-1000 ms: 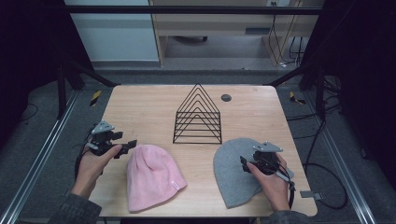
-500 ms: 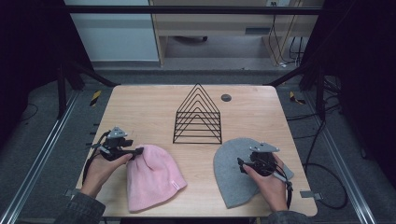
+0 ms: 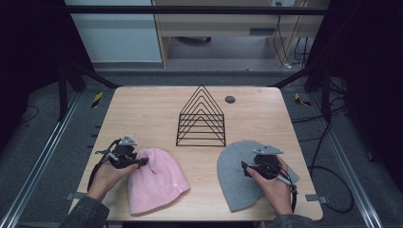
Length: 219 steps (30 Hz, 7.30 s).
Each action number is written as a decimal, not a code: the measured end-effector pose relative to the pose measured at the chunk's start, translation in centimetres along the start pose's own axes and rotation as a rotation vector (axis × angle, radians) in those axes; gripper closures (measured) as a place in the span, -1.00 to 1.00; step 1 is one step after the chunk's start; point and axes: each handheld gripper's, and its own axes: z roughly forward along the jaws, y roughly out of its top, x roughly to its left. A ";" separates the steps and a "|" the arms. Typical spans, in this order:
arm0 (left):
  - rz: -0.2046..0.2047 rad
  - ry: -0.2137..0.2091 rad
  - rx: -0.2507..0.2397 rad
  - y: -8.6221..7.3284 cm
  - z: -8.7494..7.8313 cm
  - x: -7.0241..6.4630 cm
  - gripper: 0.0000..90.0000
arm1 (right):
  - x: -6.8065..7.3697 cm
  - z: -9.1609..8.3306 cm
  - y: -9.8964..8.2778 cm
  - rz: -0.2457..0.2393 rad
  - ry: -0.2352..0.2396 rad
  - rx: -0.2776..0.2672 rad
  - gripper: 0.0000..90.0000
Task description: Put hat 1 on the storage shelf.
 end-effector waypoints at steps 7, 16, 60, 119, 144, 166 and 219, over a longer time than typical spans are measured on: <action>-0.025 -0.010 0.005 0.0 0.0 -0.1 0.67 | 0.0 0.1 0.0 -0.011 -0.006 0.006 -0.45; -0.011 0.051 -0.071 0.5 -1.3 -0.6 0.73 | -0.1 0.0 0.0 -0.008 -0.012 0.010 -0.47; 0.328 0.041 -0.355 9.5 -14.2 -5.8 0.73 | 12.0 -1.7 10.6 -0.354 0.303 -0.177 -0.34; 0.337 -0.024 -0.516 25.9 -14.6 -2.0 0.69 | 6.2 -1.5 24.4 -0.332 0.330 -0.251 0.85; 0.388 0.029 -0.533 27.0 -10.8 -3.7 0.68 | 4.3 0.1 22.3 -0.302 0.239 -0.273 0.86; 0.401 -0.030 -0.514 26.1 -8.0 -6.4 0.66 | 2.6 -0.2 18.1 -0.301 0.221 -0.271 0.86; 0.303 -0.145 -0.303 21.5 -1.1 -8.7 0.57 | -1.6 0.3 10.5 -0.236 0.150 -0.033 0.14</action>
